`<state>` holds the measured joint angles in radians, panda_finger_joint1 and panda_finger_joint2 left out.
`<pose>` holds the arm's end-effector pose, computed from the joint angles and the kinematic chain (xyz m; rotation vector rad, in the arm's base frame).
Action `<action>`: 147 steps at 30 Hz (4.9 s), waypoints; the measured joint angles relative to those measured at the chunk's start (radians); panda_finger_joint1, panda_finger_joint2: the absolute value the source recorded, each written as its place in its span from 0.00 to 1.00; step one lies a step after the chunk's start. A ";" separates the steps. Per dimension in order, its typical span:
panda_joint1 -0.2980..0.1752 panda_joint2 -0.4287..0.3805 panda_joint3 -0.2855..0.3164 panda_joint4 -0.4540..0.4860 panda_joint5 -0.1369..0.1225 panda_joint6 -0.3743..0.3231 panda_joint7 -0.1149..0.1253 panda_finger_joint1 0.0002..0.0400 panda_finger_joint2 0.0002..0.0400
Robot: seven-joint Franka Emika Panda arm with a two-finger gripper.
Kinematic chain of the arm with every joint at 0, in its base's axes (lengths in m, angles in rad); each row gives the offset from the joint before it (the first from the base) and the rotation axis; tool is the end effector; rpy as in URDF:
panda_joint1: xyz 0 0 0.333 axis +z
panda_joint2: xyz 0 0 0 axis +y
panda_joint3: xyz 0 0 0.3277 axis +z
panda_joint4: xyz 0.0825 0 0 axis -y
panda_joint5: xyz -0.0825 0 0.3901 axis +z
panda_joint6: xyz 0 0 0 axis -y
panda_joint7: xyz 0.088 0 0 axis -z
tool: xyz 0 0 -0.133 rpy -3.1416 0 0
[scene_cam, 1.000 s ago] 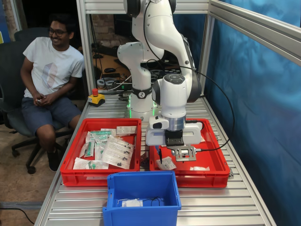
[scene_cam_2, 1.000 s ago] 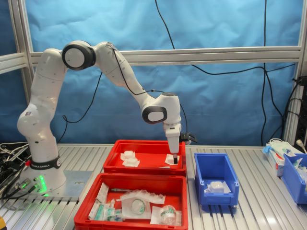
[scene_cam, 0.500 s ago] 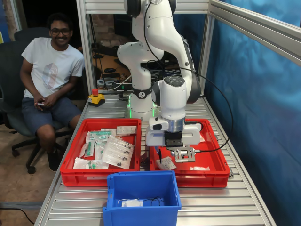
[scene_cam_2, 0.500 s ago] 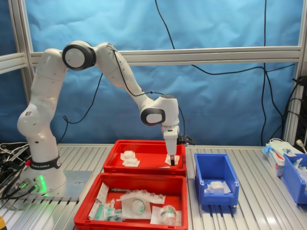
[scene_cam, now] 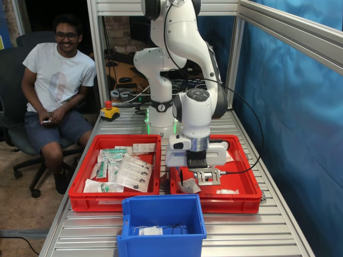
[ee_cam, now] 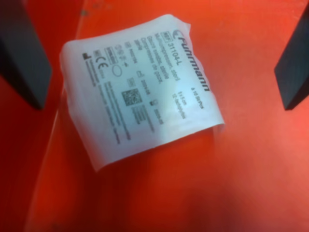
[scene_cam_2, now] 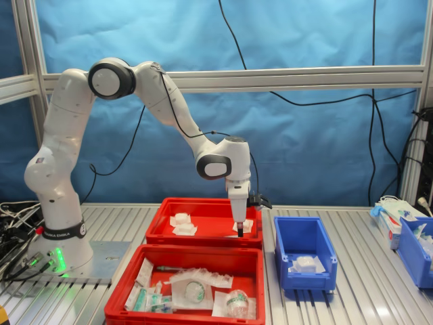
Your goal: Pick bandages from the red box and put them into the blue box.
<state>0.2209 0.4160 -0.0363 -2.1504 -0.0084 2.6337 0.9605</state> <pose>0.5762 0.1074 0.1903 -2.8937 1.1644 -0.1045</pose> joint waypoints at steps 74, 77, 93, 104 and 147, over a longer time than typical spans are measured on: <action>0.006 0.070 0.015 -0.061 0.000 0.081 0.000 1.00 1.00; 0.006 0.070 0.016 -0.063 0.000 0.081 0.000 1.00 1.00; 0.006 0.070 0.019 -0.067 0.000 0.081 0.000 1.00 1.00; 0.006 0.070 0.019 -0.067 0.000 0.081 0.000 0.79 0.79; 0.008 -0.004 0.017 -0.068 0.000 -0.019 0.000 0.19 0.19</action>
<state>0.2289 0.4120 -0.0195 -2.2185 -0.0084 2.6146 0.9605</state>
